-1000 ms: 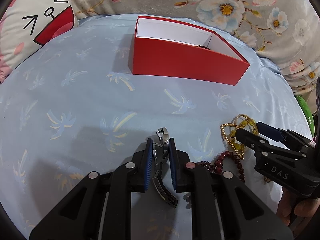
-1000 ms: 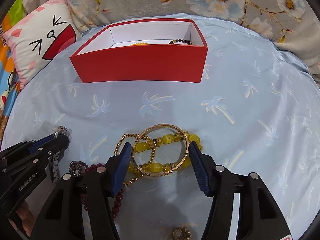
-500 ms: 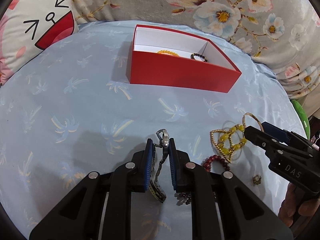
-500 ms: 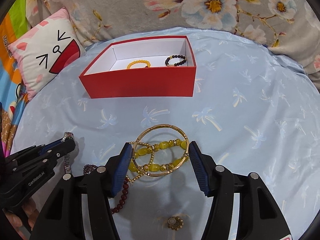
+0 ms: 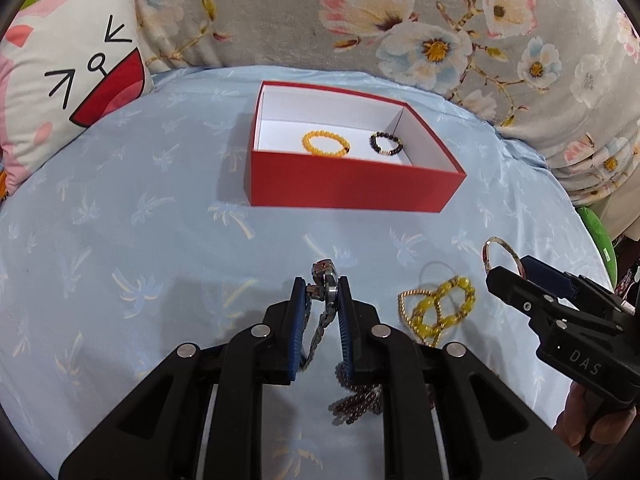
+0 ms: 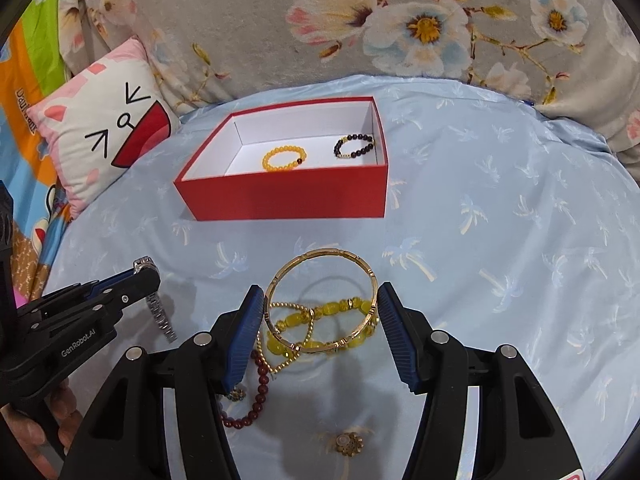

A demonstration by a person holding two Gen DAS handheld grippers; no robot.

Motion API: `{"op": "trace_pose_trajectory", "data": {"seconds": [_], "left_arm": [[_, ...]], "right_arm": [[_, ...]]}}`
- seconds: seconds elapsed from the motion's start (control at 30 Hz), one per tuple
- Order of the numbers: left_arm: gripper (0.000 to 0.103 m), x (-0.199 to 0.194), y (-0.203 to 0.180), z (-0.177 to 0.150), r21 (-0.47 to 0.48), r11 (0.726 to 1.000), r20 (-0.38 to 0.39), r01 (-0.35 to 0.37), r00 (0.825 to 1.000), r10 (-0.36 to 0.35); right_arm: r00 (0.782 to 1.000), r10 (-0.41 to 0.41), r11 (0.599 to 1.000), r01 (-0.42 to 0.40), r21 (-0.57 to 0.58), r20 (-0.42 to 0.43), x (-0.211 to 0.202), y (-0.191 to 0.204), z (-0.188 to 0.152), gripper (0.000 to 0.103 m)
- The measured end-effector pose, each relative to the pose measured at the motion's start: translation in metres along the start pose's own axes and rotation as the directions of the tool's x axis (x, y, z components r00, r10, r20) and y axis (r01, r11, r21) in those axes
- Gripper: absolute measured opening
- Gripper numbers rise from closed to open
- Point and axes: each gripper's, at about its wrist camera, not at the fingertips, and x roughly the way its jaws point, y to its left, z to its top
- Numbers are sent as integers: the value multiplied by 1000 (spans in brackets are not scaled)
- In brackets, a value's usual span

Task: Organize jewelry
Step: 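Carry the watch and bangle into the red box and open both tools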

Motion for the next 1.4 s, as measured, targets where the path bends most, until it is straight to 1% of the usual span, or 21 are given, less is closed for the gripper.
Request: {"op": "trace_pose_trajectory", "data": {"seconds": [0.2,0.4,0.5,0.6,0.67,0.8,0.97,1.07,1.4], "left_arm": [[15,-4,-8,28,18,1000,39,-8,999,7],[15,-2,-11,67,38,999,103,-11,995,7],[15,2,-13,89,45,999,137,-14,991,7],[15,9,-13,110,51,999,161,-12,987,3],[15,17,-14,122,55,998,172,-21,985,11],[15,40,-10,137,49,998,163,-26,987,18],[15,70,-3,144,29,999,127,-29,992,25],[15,86,2,147,20,999,105,-37,994,35],[15,116,14,149,-3,999,67,-47,997,47]], "right_arm": [[999,-1,1000,1,-3,41,-4,-3,22,56],[995,11,1000,-10,-5,95,-1,-6,59,56],[993,8,1000,-7,-8,119,6,-9,81,56],[993,26,1000,-28,9,118,20,-13,100,56],[993,23,1000,-24,10,112,33,-13,111,56],[996,11,1000,-12,3,93,58,-12,123,56],[998,-1,1000,2,-15,59,90,-7,127,56],[999,7,1000,-6,-5,40,104,-6,128,56],[1000,-12,999,12,-32,25,131,2,133,57]]}}
